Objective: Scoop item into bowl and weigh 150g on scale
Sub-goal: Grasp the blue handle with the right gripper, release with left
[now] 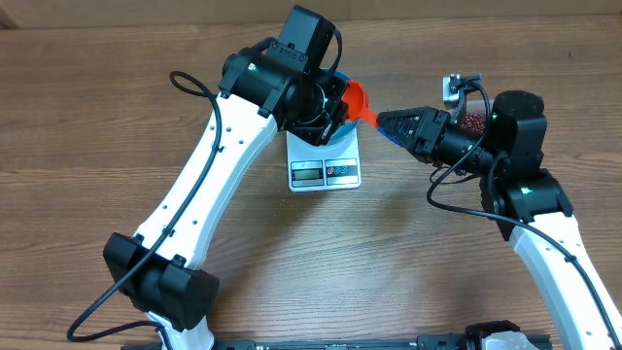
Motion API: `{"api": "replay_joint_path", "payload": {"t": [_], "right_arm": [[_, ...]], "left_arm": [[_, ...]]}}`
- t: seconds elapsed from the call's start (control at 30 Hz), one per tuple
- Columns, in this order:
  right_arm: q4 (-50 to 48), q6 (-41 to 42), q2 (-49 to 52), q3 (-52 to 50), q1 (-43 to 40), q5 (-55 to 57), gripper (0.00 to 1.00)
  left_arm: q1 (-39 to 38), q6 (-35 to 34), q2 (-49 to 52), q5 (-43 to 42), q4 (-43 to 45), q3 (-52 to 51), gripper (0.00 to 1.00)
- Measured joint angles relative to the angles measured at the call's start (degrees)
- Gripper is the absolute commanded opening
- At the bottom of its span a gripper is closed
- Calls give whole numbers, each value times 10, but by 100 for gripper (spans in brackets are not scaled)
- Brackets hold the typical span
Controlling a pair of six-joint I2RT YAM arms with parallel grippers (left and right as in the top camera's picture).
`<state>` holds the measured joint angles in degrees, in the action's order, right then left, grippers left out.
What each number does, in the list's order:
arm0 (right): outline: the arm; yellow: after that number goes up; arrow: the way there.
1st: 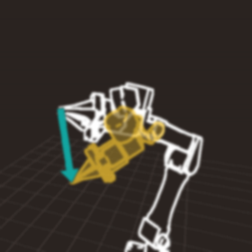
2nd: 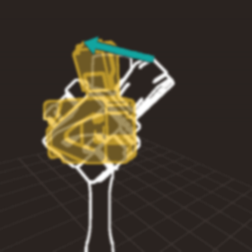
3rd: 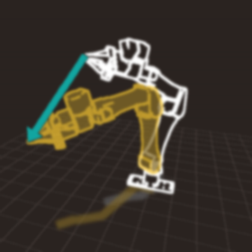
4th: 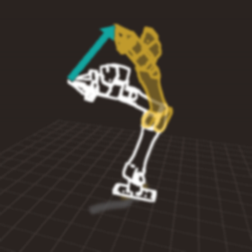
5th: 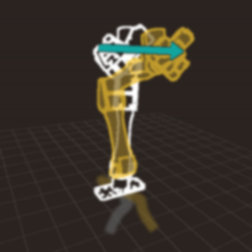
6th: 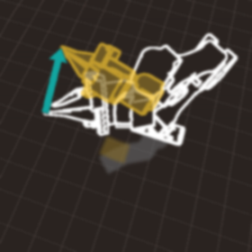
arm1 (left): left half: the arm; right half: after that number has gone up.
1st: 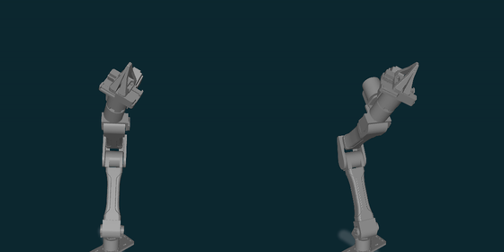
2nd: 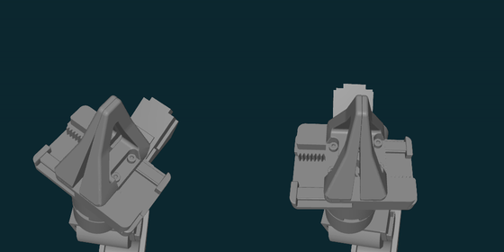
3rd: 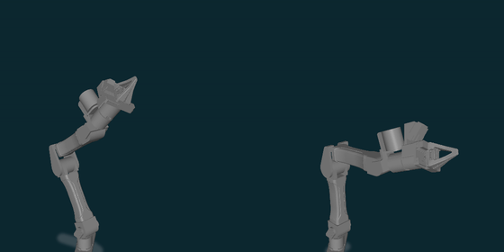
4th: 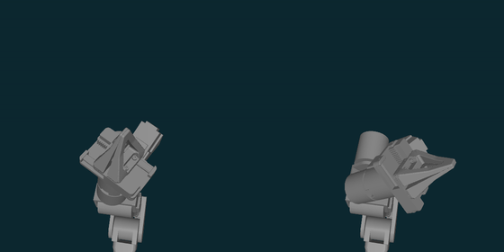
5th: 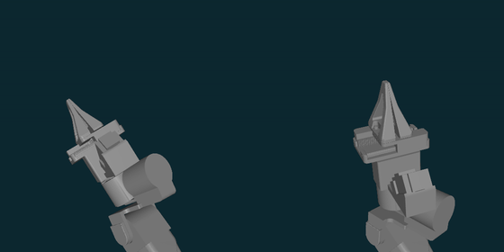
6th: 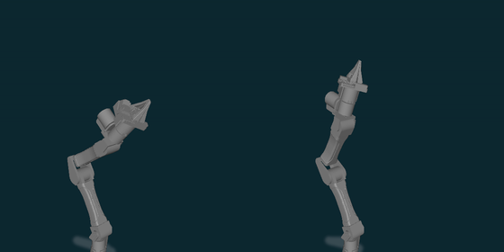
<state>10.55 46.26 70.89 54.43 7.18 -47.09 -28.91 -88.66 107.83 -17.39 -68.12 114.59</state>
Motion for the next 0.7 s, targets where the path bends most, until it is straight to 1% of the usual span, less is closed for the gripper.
{"api": "replay_joint_path", "payload": {"t": [0.2, 0.33, 0.43, 0.5, 0.53, 0.57, 0.6, 0.67, 0.7], "right_arm": [[0, 10, 0, 0, 0, 0, 35], [0, 18, 0, 0, 0, 0, 25], [0, 25, 0, 0, 0, 0, 12], [-1, 31, 0, 0, 0, -1, 6], [-1, 31, 0, 0, 0, -1, 4], [-1, 32, 0, 0, 0, 0, 4], [0, 32, 0, 0, 0, 0, 4], [1, 34, 0, 0, 0, 1, 4], [0, 34, 0, 0, 0, 1, 4]], "left_arm": [[0, -2, 0, 0, 2, 0, 4], [0, -7, 0, 0, 2, 0, 4], [0, -10, 0, 0, 2, 0, 4], [0, -10, 0, 0, 2, 0, 5], [0, -10, 0, 0, 2, 0, 18], [0, -10, 0, 0, 1, 0, 35], [0, -13, 1, -1, 1, 0, 48], [0, -13, 1, -2, 2, 0, 59], [0, -12, 1, -2, 2, 0, 63]]}}
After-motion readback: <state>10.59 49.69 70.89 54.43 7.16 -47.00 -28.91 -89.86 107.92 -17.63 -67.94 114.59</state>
